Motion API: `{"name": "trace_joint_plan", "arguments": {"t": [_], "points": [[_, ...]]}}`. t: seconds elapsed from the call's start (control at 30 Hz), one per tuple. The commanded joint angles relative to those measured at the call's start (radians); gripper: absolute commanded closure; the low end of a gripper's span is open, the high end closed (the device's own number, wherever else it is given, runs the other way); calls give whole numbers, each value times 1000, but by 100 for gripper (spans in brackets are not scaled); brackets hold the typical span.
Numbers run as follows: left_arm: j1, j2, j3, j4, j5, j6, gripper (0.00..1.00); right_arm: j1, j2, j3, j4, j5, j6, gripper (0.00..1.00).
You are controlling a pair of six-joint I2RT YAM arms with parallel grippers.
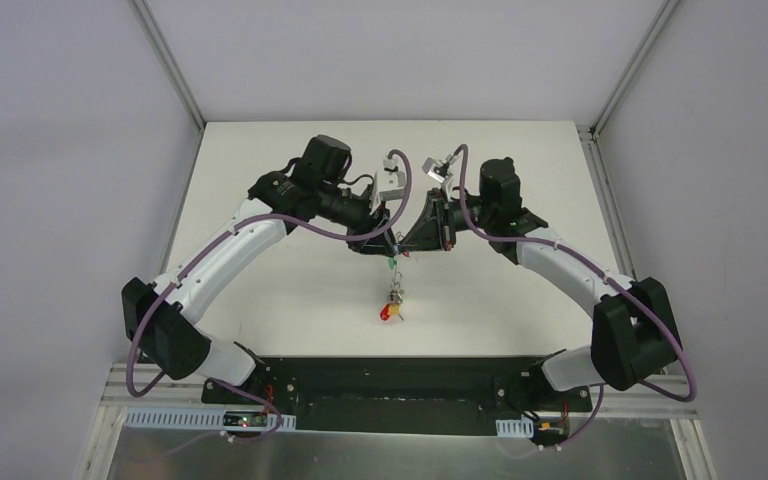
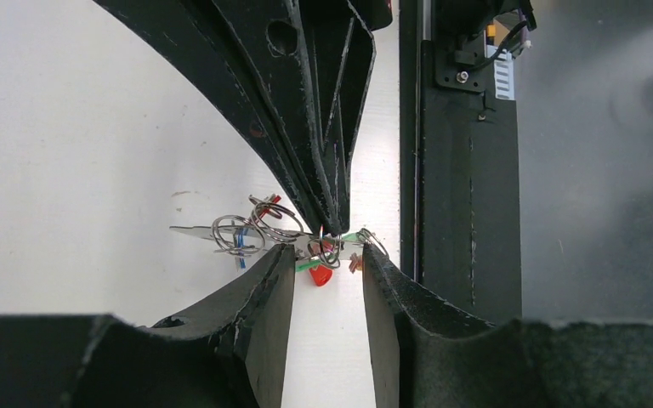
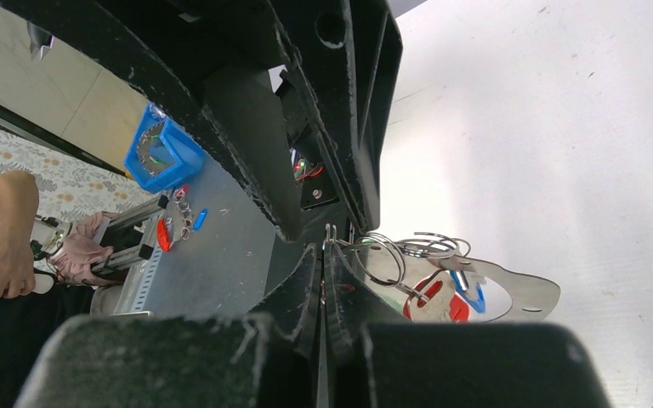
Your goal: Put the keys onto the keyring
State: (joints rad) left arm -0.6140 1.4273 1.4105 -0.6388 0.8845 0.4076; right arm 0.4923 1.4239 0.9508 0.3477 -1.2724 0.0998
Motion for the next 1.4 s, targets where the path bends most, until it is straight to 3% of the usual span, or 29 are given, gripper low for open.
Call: {"name": "trace_joint_plan", "arguments": {"t": [0.0, 0.3, 0.53, 0.7, 0.87, 0.93, 1.03, 1.17, 1.37], "points": [[4, 15, -7, 47, 77, -33, 64, -5, -58, 0, 62, -43, -14, 100], [12, 27, -19, 28, 90, -38, 68, -6, -62, -2, 61, -36, -12, 100], [14, 32, -22, 28, 109, -53, 83, -7, -60, -4, 60, -29, -14, 100], [17, 35, -12, 24, 120, -58, 100, -10, -59, -9, 60, -22, -18, 100], [17, 44, 48, -77, 70, -45, 100, -20, -72, -16, 30, -12, -58, 100], [14, 61, 106, -159, 12, -44, 100, -19, -80, 6, -115, 9, -179, 100], [2, 103, 222, -295, -75, -22, 100, -17, -94, 38, -273, 41, -345, 92], [-34, 165, 363, -440, -191, 2, 100, -17, -127, 47, -305, 53, -372, 77], [-43, 257, 512, -563, -148, -74, 100, -21, -156, 52, -311, 64, -356, 67]]}}
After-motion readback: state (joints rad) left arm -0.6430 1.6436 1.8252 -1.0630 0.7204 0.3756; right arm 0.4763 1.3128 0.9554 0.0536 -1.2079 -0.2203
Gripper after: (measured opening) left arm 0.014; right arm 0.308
